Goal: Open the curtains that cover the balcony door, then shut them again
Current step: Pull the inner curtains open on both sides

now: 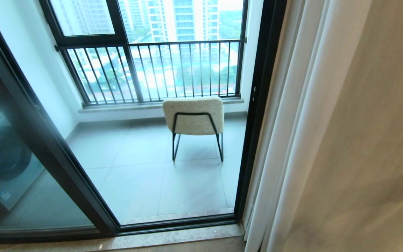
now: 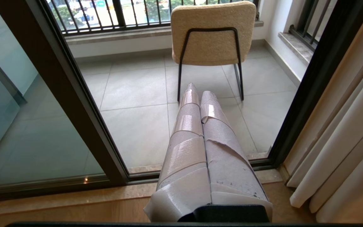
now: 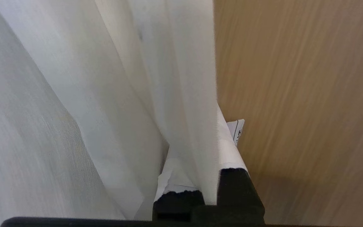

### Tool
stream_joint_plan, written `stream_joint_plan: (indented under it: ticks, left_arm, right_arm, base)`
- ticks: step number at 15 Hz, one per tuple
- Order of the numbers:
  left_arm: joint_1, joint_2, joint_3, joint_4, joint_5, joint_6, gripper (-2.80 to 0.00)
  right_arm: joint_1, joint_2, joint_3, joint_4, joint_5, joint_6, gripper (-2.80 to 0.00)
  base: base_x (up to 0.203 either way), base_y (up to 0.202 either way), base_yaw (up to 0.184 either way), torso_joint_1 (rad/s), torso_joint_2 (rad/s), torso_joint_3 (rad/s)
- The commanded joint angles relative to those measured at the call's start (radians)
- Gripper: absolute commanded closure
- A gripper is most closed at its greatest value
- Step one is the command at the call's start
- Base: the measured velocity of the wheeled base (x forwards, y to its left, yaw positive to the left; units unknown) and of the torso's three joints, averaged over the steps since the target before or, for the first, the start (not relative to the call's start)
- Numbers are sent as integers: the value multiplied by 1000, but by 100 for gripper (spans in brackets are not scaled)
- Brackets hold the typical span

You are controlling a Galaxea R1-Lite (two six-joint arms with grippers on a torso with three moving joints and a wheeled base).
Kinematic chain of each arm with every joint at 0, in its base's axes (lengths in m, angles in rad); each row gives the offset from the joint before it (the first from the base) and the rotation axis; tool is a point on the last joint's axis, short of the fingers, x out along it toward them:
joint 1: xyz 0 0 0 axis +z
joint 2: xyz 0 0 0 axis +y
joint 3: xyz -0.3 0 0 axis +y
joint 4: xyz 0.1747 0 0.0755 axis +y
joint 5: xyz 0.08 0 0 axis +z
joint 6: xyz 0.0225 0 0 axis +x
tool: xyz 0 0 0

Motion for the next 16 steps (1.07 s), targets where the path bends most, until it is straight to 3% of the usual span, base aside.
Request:
stream_joint_plan:
  ticks: [1,4,7,13,16]
  left_arm:
    - [0,1,0,0,0,1,0]
    - [0,0,0,0,0,-1,0]
    - [0,0,0,0,0,0,0]
    - [0,0,0,0,-1,1,0]
    - [0,0,0,0,0,0,0]
  right_arm:
    - [39,-87,71,-10,62,3,0]
    - [117,-207,171,-10,235,46,0]
    - [271,-299,244,-1,391,92,0]
    - [662,-289,261,-8,447,114,0]
    - [764,-202,274,-18,437,98,0]
  base:
    - [0,0,0,0,0,0]
    - [0,0,0,0,0,0]
    - [0,0,0,0,0,0]
    - [0,0,0,0,0,0]
    - [0,0,0,0,0,0]
